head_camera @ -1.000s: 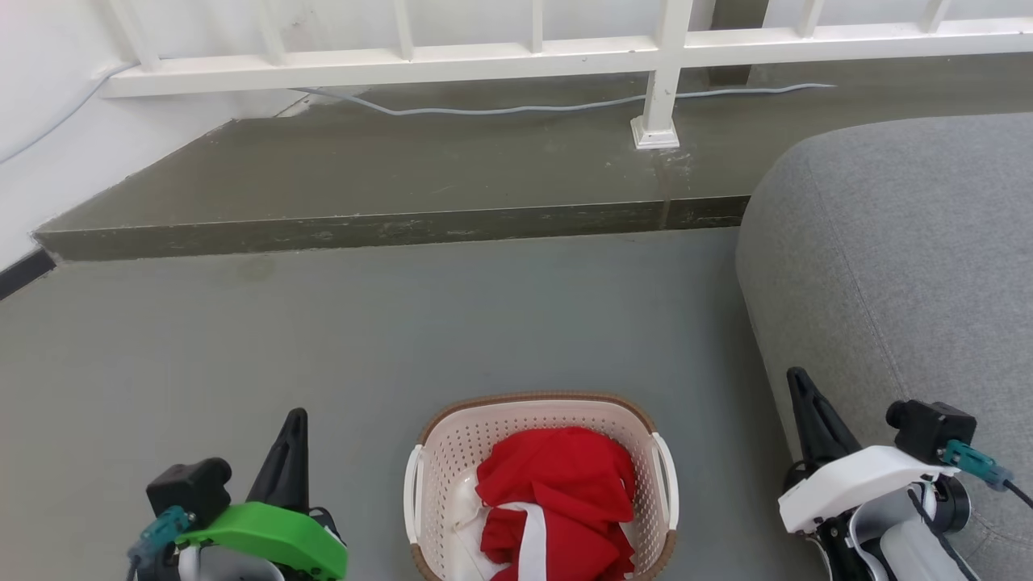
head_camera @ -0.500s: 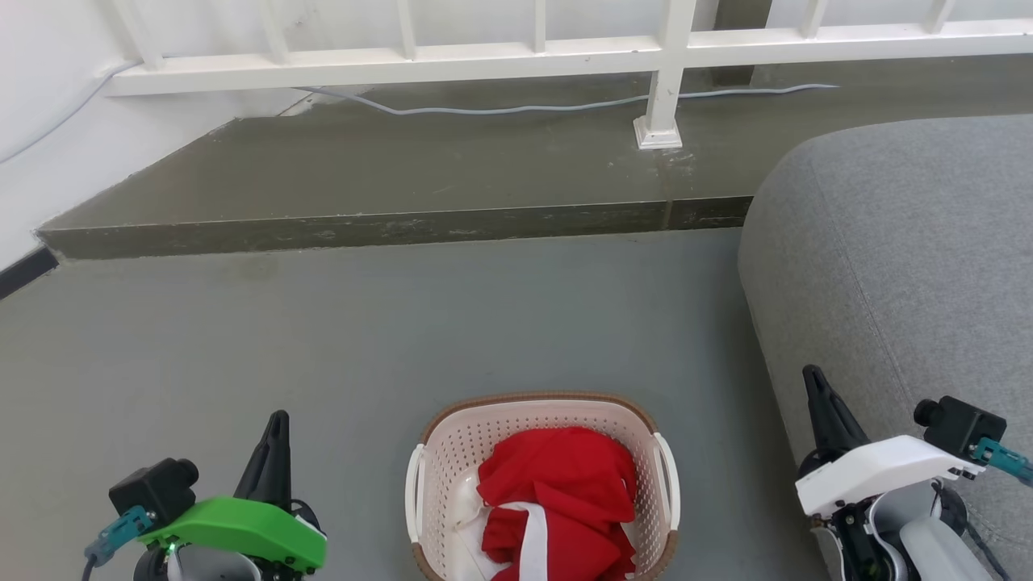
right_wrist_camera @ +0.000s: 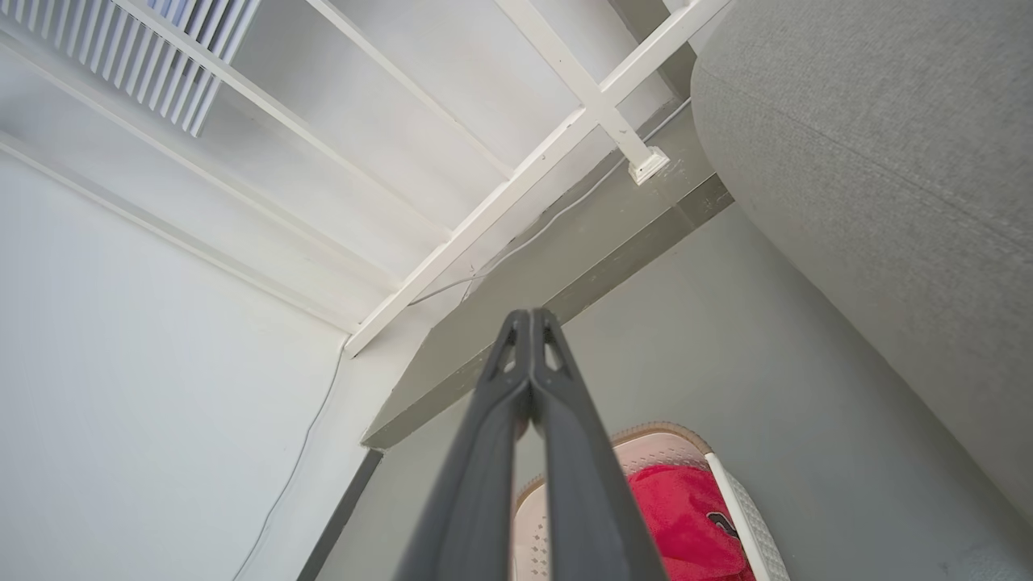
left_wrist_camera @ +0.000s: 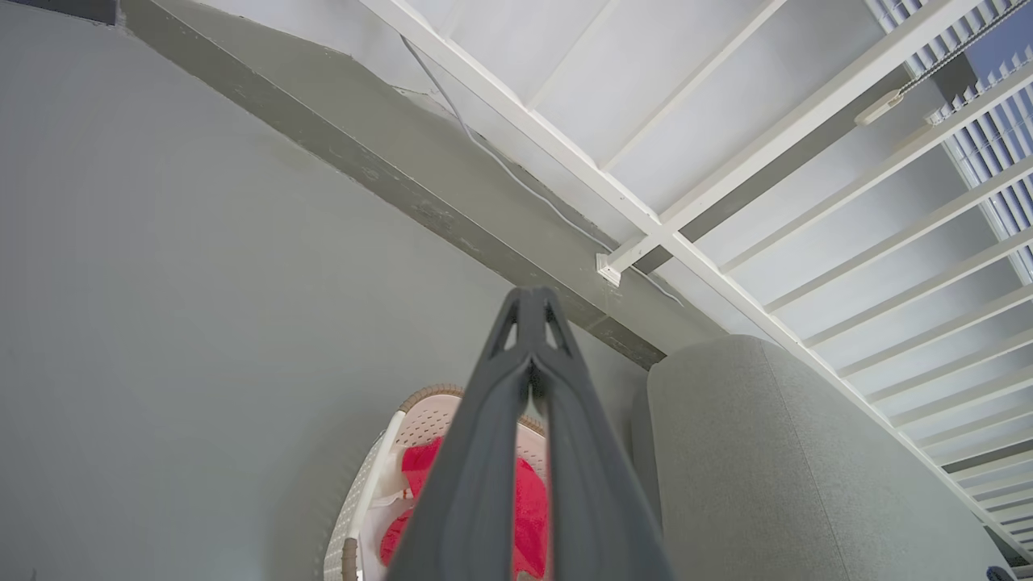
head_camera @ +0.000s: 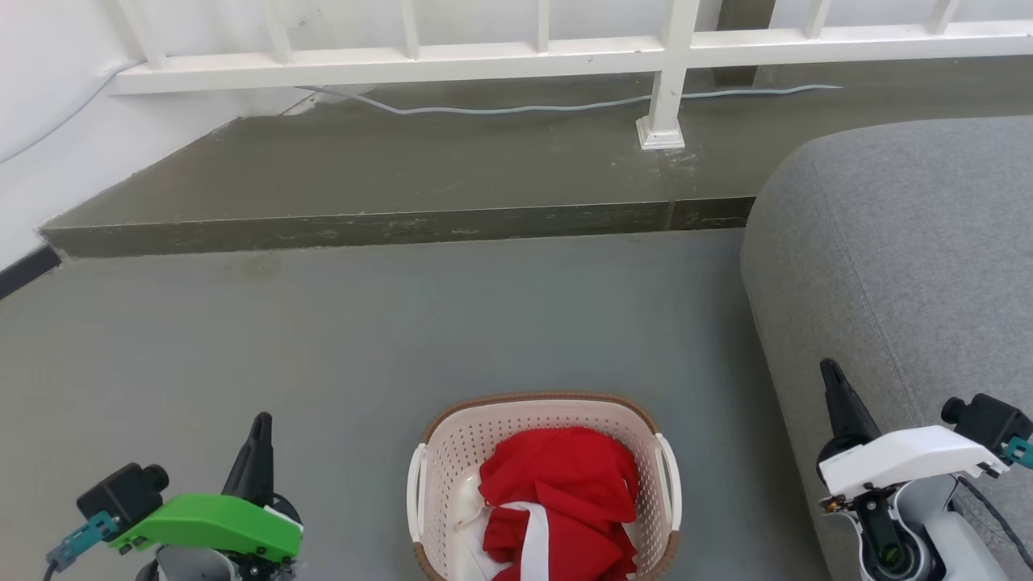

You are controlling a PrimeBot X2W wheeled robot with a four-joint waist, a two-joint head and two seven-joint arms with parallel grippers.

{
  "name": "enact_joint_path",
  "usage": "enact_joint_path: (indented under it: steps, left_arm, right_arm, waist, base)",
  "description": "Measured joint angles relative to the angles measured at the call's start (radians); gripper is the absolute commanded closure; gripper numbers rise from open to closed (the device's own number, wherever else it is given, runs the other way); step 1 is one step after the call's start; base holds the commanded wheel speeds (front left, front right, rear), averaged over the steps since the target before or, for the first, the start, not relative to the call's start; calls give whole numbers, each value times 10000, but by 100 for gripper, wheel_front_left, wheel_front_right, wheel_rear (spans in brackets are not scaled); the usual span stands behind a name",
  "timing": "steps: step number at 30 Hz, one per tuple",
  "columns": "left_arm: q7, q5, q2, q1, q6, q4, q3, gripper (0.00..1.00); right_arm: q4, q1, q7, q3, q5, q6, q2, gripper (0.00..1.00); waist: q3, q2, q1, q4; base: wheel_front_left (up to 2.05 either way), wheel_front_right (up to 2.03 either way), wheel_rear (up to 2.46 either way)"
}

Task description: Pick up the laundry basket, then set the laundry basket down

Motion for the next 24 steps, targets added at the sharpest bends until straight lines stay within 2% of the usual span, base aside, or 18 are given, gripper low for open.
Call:
enact_joint_path:
  steps: [24]
  left_arm:
    - [901, -2865, -100, -58, -251, 111, 838, 100]
  right_arm:
    - [12, -163, 863, -1035, 2934, 339, 263, 100]
  waist:
    - [-2, 0, 0, 72]
  base:
    - [0, 0, 0]
